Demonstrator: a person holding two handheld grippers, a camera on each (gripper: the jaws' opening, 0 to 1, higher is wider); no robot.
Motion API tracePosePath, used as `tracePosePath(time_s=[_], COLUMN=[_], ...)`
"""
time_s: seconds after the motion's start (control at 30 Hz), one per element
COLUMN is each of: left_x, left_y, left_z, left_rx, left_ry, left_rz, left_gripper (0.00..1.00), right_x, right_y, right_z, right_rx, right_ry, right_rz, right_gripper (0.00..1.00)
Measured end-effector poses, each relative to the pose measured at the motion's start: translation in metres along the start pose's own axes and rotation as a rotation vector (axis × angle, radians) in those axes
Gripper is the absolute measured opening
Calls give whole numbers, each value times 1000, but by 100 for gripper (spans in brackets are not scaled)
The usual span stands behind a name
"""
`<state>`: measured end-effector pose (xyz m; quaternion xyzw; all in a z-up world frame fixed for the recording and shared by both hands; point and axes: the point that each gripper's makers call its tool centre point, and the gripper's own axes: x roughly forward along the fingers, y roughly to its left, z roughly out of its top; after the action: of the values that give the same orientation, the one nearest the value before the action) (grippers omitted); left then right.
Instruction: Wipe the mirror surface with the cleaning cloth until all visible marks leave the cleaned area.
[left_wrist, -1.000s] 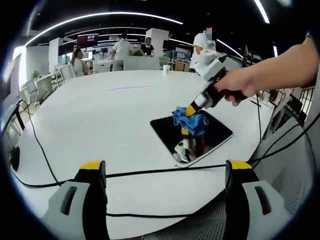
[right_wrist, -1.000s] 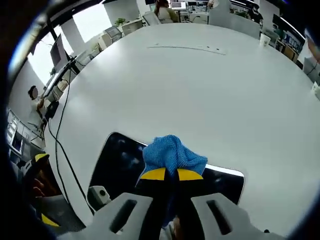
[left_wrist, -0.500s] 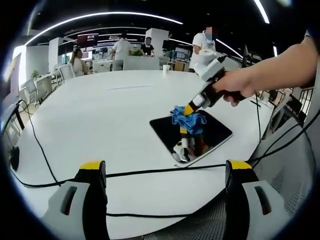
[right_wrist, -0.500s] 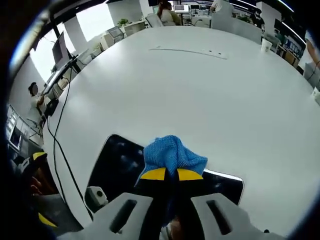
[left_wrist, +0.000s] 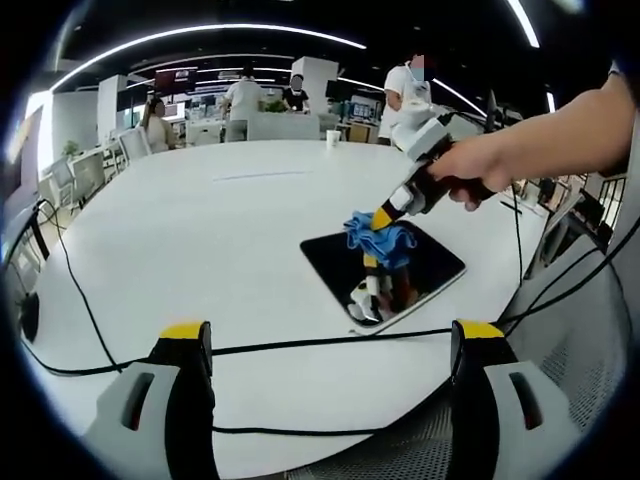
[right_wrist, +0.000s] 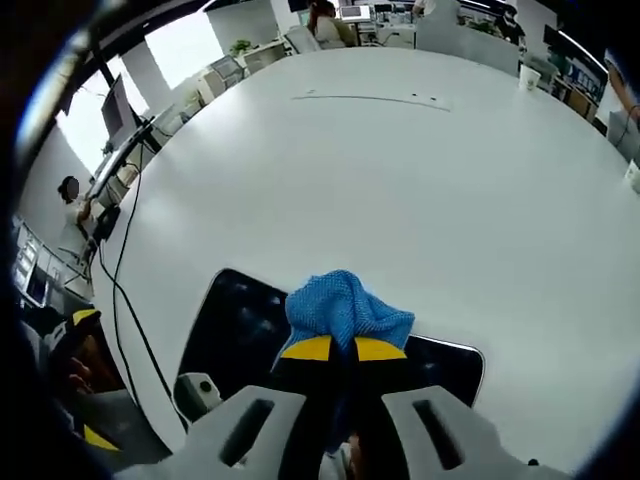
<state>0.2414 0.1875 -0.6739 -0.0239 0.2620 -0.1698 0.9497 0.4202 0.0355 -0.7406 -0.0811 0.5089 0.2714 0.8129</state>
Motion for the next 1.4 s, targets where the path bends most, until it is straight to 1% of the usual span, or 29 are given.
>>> tracePosePath(time_s=[0.13, 0.2, 0.3, 0.4, 0.7, 0.83, 0.93, 1.07, 1.17, 1.23, 1.27, 1.33, 1.4], left_x=[0, 1, 2, 3, 1, 1, 1, 1, 2, 2, 2, 1, 2], left_y=[-1, -3, -6, -4, -3, -3, -3, -4, -4, -3, -2, -1, -1], left_z=[0, 0, -3, -7, -4, -4, -4, -4, -3, -3, -2, 0, -3], left_rx=[1, 2, 15, 32, 30, 28, 28, 32, 31, 39, 45, 38, 29], left_ry=[-1, 3, 18, 44, 31, 29, 29, 27, 25, 21, 20, 4, 17], left_rz=[-1, -15, -25, -17, -7, -9, -8, -10, -13, -12, -4, 1, -5], left_gripper=[99, 99, 99, 99, 99, 99, 99, 99, 99, 99, 99, 99, 99], right_x=[-2, -5, -7, -7, -17, -16, -17, -15, -11, -10, -9, -7, -10], right_y=[-7, -9, -14, -19, -33, -41, -42, -50, -51, -51, -50, -51, -50], right_z=[-2, -4, -6, -7, -13, -13, -14, -13, -12, -12, -12, -11, -12], right_rx=[1, 6, 9, 10, 16, 24, 20, 25, 29, -22, -29, -18, 5], right_ry=[1, -1, -6, -5, 0, 0, 5, 16, 17, 22, 24, 26, 20], right_rz=[-8, -10, -10, -14, -33, -39, -41, -46, -48, -65, -70, -76, -80], right_gripper=[1, 1, 1, 1, 1, 1, 1, 1, 1, 1, 1, 1, 1])
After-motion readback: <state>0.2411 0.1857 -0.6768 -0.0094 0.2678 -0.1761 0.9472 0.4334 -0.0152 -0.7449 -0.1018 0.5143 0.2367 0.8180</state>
